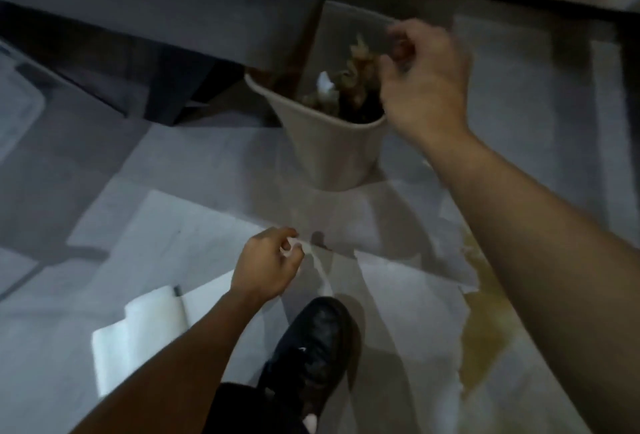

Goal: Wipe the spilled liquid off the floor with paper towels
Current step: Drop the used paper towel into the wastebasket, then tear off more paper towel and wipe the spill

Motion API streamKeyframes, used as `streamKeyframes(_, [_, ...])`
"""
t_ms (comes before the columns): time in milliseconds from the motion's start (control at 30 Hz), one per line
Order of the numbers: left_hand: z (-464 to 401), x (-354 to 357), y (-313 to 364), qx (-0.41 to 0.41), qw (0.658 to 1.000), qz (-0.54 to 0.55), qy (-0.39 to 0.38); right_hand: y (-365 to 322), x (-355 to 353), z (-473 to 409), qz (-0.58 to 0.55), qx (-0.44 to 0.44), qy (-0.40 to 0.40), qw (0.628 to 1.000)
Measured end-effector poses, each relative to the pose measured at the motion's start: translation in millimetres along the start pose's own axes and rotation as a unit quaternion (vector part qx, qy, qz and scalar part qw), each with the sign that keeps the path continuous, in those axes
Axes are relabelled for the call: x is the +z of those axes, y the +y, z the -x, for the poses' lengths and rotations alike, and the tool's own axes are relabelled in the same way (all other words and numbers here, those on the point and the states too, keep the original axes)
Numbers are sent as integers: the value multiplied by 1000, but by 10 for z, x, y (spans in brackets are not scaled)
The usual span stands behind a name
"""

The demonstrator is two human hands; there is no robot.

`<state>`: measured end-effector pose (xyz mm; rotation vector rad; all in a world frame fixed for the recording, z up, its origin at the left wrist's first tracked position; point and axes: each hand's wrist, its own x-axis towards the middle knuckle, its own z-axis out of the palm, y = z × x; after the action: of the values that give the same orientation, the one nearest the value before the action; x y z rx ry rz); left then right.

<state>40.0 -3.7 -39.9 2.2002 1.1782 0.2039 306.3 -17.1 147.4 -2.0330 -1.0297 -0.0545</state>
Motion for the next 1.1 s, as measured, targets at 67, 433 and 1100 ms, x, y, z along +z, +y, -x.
streamKeyframes(67, [77,-191,-258,-33,998,0,48,-5,82,192,13,-38,24,999])
streamKeyframes(433, [1294,-793,-1420,-464,875,-30,131,-202,1213,2258,-13,92,-348,933])
streamKeyframes(1100, [929,-1008,-1408,-388,791,461,107,150,1657,1836,144,169,-383,897])
